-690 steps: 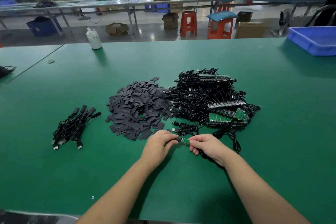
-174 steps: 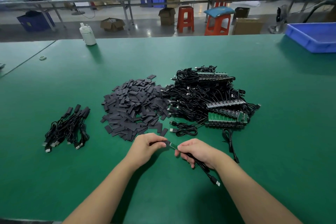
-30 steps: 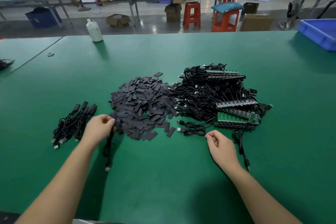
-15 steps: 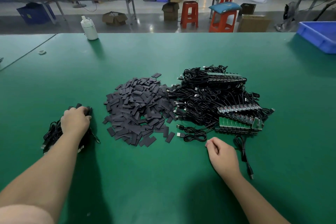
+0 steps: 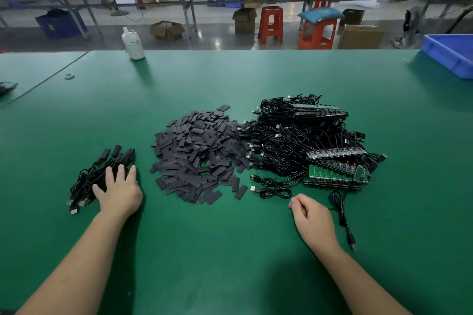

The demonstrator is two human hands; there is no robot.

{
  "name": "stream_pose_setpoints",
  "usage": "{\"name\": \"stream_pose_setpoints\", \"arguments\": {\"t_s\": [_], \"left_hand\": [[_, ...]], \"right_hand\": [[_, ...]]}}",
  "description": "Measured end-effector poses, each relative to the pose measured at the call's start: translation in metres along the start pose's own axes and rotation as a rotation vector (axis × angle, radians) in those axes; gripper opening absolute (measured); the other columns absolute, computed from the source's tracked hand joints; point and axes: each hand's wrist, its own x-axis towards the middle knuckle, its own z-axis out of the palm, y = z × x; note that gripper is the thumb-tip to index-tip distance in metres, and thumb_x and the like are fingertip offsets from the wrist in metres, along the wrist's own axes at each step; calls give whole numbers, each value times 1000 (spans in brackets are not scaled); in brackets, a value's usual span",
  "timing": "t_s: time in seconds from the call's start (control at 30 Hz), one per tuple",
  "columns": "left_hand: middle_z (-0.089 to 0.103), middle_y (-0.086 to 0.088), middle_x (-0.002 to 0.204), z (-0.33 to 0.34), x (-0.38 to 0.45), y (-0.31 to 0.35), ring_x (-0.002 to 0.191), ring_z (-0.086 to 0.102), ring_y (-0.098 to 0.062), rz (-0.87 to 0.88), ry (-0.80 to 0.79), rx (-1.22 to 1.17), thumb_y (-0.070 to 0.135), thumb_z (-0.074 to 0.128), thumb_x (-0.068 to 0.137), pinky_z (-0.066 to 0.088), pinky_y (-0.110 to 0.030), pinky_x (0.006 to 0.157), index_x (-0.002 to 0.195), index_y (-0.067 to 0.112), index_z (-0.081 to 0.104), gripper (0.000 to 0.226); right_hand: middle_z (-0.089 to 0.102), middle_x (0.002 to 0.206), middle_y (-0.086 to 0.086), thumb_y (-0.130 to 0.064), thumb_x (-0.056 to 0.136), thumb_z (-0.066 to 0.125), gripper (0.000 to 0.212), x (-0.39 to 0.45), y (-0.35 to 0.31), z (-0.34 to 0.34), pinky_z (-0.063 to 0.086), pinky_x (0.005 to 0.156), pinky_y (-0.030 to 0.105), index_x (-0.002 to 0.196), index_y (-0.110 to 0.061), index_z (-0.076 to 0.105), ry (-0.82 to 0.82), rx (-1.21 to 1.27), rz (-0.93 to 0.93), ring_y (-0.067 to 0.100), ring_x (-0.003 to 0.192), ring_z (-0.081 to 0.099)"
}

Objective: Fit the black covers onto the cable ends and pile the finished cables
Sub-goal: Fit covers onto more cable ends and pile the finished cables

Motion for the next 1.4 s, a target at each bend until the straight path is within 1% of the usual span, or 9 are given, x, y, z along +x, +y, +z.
{"name": "stream_pose_setpoints", "arguments": {"t_s": [0.2, 0.33, 0.47, 0.57, 0.7, 0.8, 1.0, 1.17, 1.4], "left_hand": [[-9, 2, 165, -5, 17, -25, 151, -15, -22, 57, -6, 29, 17, 26, 102, 2, -57, 120, 157, 31, 8, 59], [0, -10, 165, -9, 14, -15, 151, -6, -29, 93, 163, 98, 39, 30, 104, -6, -53, 119, 155, 31, 19, 53], [40, -17, 150, -8, -27, 47, 140, 34, -34, 288, 457, -110, 35, 48, 97, 21, -49, 116, 139, 16, 51, 47], [58, -13, 127, 8, -78, 109, 117, 50, -27, 433, 516, -315, 30, 54, 92, 41, -46, 99, 126, 13, 63, 38], [57, -6, 107, 31, -132, 158, 96, 48, -22, 526, 440, -342, 26, 62, 88, 41, -36, 79, 122, 17, 65, 35], [54, -7, 101, 36, -136, 158, 90, 45, -25, 460, 449, -281, 22, 65, 83, 40, -38, 75, 117, 14, 64, 35], [53, -9, 98, 36, -134, 157, 89, 46, -29, 370, 425, -209, 25, 69, 74, 41, -40, 73, 101, 12, 65, 30], [54, -8, 110, 47, -132, 155, 95, 45, -28, 672, 518, -199, 33, 57, 85, 40, -39, 78, 113, 28, 69, 30], [58, -5, 109, 49, -131, 156, 95, 47, -27, 804, 529, -233, 38, 56, 89, 41, -38, 80, 104, 29, 76, 27]], "right_hand": [[52, 56, -4, -33, 101, 49, 31, 1, -1, 0, 29, 49, 23, 75, -19, 61, -7, -7, -4, 4, 48, 40], [58, 61, 1, -34, 102, 49, 32, 2, -1, 0, 31, 50, 26, 75, -19, 60, -14, -28, -12, 7, 51, 44], [53, 59, -2, -37, 102, 48, 37, 3, -2, 1, 29, 50, 25, 70, -20, 53, -4, -77, -23, 8, 52, 45], [46, 58, -7, -39, 102, 47, 41, 1, -5, 2, 28, 50, 25, 66, -22, 45, 7, -102, -33, 7, 52, 42], [52, 60, -8, -35, 101, 51, 33, -3, -8, -2, 31, 51, 23, 69, -27, 51, -42, -130, -54, 4, 54, 47], [55, 59, -8, -32, 101, 53, 28, -8, -9, -13, 36, 49, 23, 74, -28, 56, -18, -58, -54, 4, 50, 46], [55, 94, -2, -29, 94, 62, 13, 9, 3, -69, 39, 71, 33, 95, -18, 54, 603, 120, 135, 18, 84, 53], [56, 108, 2, -46, 86, 73, 50, 31, 21, -89, 40, 74, 36, 116, -17, 45, 406, 341, 503, 21, 89, 55], [57, 118, 9, -24, 91, 71, 25, 36, 26, -82, 54, 83, 46, 107, -21, 52, 411, 314, 444, 28, 95, 63]]}}
